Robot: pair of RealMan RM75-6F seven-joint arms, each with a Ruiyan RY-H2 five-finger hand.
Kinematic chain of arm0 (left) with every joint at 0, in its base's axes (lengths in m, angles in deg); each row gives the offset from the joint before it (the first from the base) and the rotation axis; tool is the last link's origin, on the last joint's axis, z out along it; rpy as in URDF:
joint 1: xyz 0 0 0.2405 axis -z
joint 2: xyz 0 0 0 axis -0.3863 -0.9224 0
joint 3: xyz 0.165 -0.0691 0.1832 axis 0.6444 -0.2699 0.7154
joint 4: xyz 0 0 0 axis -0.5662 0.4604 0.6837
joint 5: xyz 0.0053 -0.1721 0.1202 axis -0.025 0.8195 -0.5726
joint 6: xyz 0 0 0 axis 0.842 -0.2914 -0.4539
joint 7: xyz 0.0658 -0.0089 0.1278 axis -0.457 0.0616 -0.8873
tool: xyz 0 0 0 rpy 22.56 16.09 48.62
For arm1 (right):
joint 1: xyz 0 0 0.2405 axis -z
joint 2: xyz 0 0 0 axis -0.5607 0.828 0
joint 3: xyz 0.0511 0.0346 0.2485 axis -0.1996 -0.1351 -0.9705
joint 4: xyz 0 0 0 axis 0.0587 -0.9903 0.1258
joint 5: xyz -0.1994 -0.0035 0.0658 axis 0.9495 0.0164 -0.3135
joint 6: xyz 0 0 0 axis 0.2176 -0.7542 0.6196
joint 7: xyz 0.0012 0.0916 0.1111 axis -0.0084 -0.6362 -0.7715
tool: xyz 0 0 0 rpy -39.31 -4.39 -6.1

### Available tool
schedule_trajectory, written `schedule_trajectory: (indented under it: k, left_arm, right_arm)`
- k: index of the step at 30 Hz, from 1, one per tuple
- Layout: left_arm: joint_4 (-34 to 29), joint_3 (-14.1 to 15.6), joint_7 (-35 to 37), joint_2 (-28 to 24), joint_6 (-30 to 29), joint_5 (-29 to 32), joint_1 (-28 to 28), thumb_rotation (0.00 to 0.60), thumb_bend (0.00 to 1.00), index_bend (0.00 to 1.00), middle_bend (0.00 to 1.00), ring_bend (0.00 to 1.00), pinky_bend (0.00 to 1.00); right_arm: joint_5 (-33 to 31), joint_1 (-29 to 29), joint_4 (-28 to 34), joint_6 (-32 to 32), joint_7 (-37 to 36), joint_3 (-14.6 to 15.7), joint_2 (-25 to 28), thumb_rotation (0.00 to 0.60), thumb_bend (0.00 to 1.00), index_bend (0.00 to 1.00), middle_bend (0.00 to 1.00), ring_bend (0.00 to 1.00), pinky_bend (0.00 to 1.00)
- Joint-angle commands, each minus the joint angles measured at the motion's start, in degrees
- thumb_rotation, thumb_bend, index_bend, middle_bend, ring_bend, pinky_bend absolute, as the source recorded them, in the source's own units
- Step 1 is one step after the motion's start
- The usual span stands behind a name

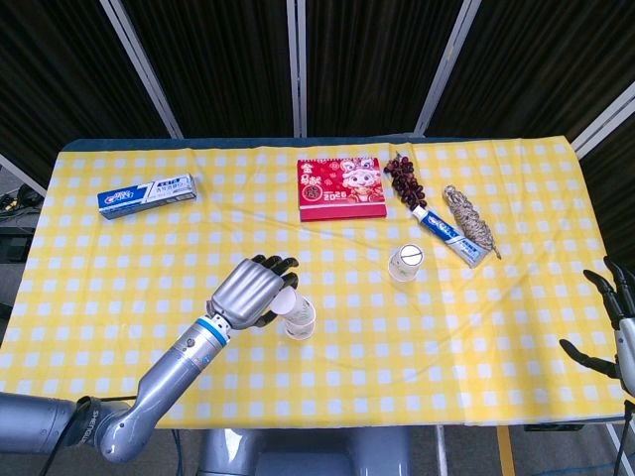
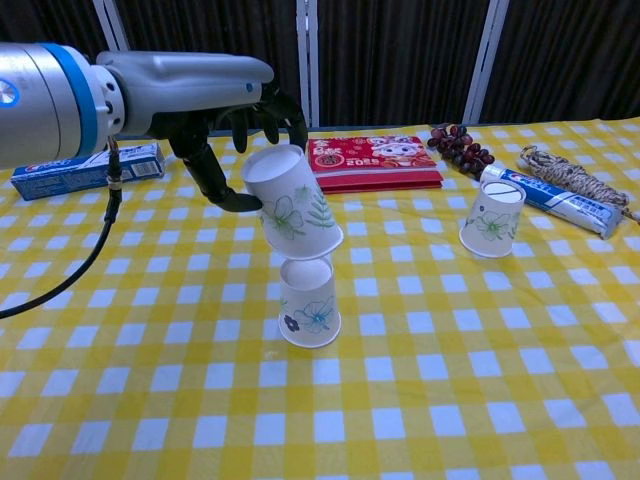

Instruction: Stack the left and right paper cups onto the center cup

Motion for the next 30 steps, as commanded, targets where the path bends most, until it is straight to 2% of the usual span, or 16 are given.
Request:
schedule_trajectory:
  k: [1,12,17,19,21,24,30]
  left_arm:
    - [0.54,0.93,-0.80,0.94,-0.11,0.80,0.54,0.600,0.34,0.38,0.15,0.22,0.31]
    - [4.37,1.85,-1.88,5.22,-0.81,3.25,2.31,0.600,0.34,0.37,0.14,0.21,0.31]
    - [5.00,1.71,-1.95,6.18,-1.03,3.77,2.97,0.600,0.34,0.36,0.10,0.17,0.30]
    - [5.05,1.65,-1.63,6.53,-0.94,3.93,3.15,0.600,0.32,0.34,0.08,0.15,0.28]
    - [4.91,1.83,-1.62,6.53,-0.62,4.18,3.34,0.600,0.25,0.27,0.02,0.10,0.23]
    - [4.47,2.17,-2.11,6.11,-0.30,5.33,3.76,0.600,0.18,0.18,0.00,0.04,0.19]
    - [3.22,2.46,-2.79,4.76,-1.06,7.59,4.16,0.600,0.17,0.14,0.00,0.00,0.15]
  right_arm:
    - [-0.02,0.02,0.04,-0.01,0.00,0.00,0.00,0.600,0.00,0.17,0.00,0.00,0.00]
    - [-0.16,0.14,0.16,-0.06,-0.68,-0.09,0.24,0.600,0.00,0.17,0.00,0.00,0.00]
    - [-0.09,0.24,0.25,-0.30,-1.00,-0.17,0.40,0.600,0.00,0.17,0.00,0.00,0.00]
    - [-0.06,0.31,0.30,-0.48,-1.19,-0.22,0.44,0.600,0.00,0.17,0.00,0.00,0.00]
    - [-0.11,0.35,0.29,-0.59,-1.38,-0.29,0.47,0.600,0.00,0.17,0.00,0.00,0.00]
    - [-0.18,0.41,0.24,-0.72,-1.64,-0.37,0.46,0.600,0.00,0.17,0.00,0.00,0.00]
    - [-0.29,0.39,0.08,-0.54,-1.81,-0.37,0.48,0.600,0.00,0.17,0.00,0.00,0.00]
